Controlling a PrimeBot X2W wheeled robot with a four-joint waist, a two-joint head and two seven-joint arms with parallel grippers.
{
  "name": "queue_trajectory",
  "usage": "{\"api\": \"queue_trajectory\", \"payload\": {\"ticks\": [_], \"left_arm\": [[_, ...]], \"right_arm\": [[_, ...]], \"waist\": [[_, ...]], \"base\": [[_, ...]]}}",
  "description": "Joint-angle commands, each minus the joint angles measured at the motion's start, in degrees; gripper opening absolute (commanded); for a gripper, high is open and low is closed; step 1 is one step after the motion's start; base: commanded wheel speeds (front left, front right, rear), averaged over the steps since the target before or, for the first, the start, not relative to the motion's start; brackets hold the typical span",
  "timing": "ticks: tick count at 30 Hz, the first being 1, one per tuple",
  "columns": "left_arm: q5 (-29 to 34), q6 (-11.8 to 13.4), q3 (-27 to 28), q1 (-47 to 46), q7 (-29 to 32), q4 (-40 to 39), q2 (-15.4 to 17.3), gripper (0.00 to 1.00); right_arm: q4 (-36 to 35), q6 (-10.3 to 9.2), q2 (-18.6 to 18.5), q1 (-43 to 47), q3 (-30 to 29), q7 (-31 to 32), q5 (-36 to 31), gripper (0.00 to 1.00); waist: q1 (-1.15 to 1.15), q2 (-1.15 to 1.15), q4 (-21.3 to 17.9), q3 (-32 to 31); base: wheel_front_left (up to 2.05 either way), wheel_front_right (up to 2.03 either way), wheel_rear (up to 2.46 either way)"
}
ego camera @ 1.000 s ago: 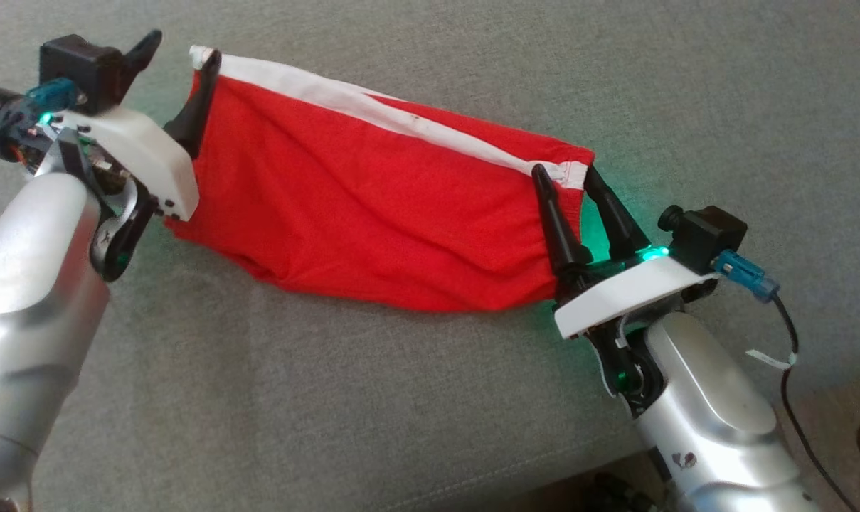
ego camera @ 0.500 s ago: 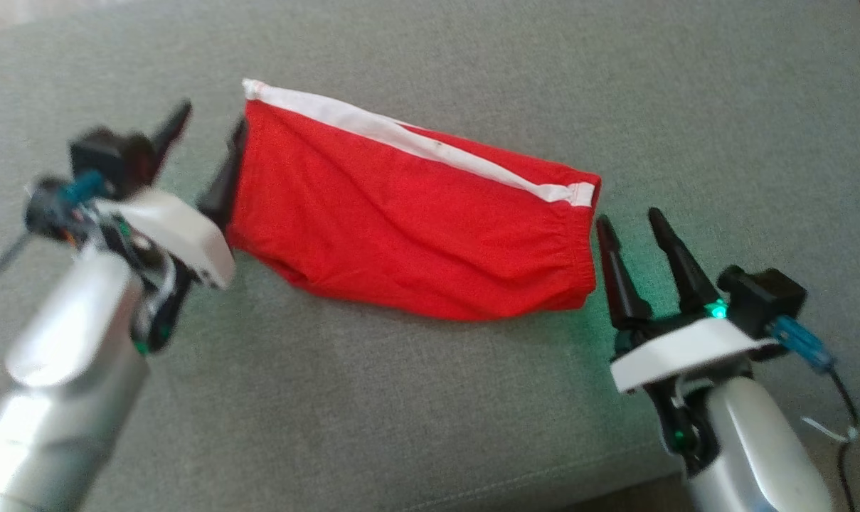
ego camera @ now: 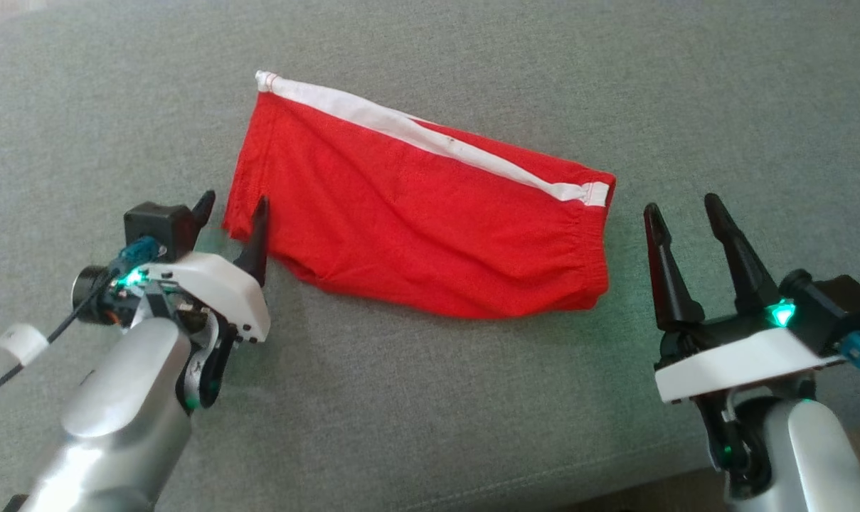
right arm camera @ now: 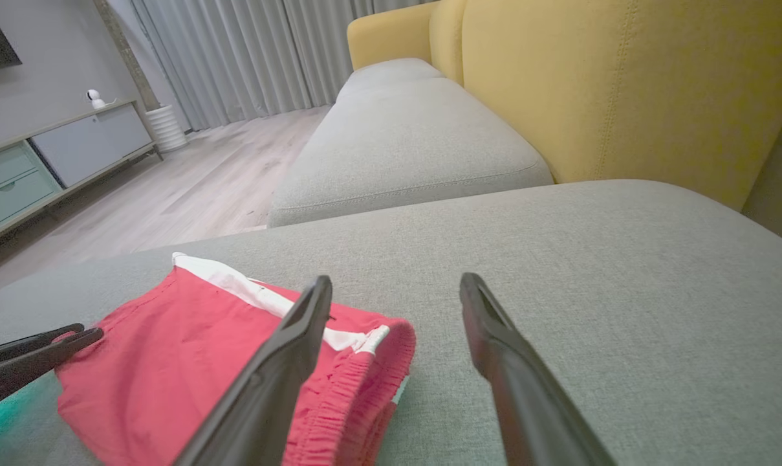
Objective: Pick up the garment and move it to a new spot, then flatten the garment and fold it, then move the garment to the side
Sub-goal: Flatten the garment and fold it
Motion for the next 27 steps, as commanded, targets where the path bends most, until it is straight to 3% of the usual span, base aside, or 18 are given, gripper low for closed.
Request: {"api": "queue_trajectory", "payload": {"ticks": [1, 9, 10, 11, 12, 13, 19, 27], "left_arm": [[-0.7, 0.4, 2.3, -2.0, 0.5, -0.9, 1.4, 1.0], [-2.6, 0.3, 1.1, -2.3, 7.2, 1.2, 1.1, 1.0], [-3.1, -0.1, 0.9, -2.2, 8.0, 1.2, 0.9, 0.86], [-3.4, -0.5, 0.7, -2.1, 8.6, 1.1, 0.7, 0.61], [-3.6, -0.7, 0.5, -2.1, 9.1, 0.9, 0.6, 0.25], [-3.8, -0.8, 0.4, -2.0, 9.3, 0.8, 0.5, 0.0], [-3.6, -0.4, 0.8, -1.5, 7.1, -0.8, 0.5, 0.0], [-4.5, 2.1, 1.9, 5.2, 2.5, -5.7, 0.4, 0.0]], "right_arm": [[-2.5, 0.43, -0.2, -0.1, 1.1, 0.3, -0.4, 1.0], [-4.0, 0.43, -0.2, -0.1, 1.7, 1.1, -0.1, 1.0], [-4.1, 0.43, -0.2, 0.0, 1.7, 1.1, -0.1, 1.0], [-4.1, 0.43, -0.2, 0.0, 1.6, 1.1, -0.1, 1.0], [-4.1, 0.43, -0.2, 0.0, 1.6, 1.0, 0.0, 1.0], [-4.0, 0.43, -0.2, 0.0, 1.5, 1.0, 0.0, 1.0], [-3.5, 0.43, -0.2, 0.2, 0.4, 0.9, -0.1, 1.0], [-2.7, 0.43, -0.2, 2.0, -3.2, 1.3, -0.6, 1.0]], "waist": [[0.0, 0.0, -0.1, 0.2], [0.0, 0.0, -0.9, 0.8], [0.0, 0.0, -1.0, 0.8], [0.0, 0.0, -1.0, 0.8], [0.0, 0.0, -1.1, 0.8], [0.0, 0.0, -1.1, 0.7], [0.0, 0.0, -0.1, -1.1], [0.0, 0.0, 4.3, -6.5]], "base": [[0.0, 0.0, 0.0], [0.0, 0.0, 0.0], [0.0, 0.0, 0.0], [0.0, 0.0, 0.0], [0.0, 0.0, 0.0], [0.0, 0.0, 0.0], [0.0, 0.0, 0.0], [0.0, 0.0, 0.0]]}}
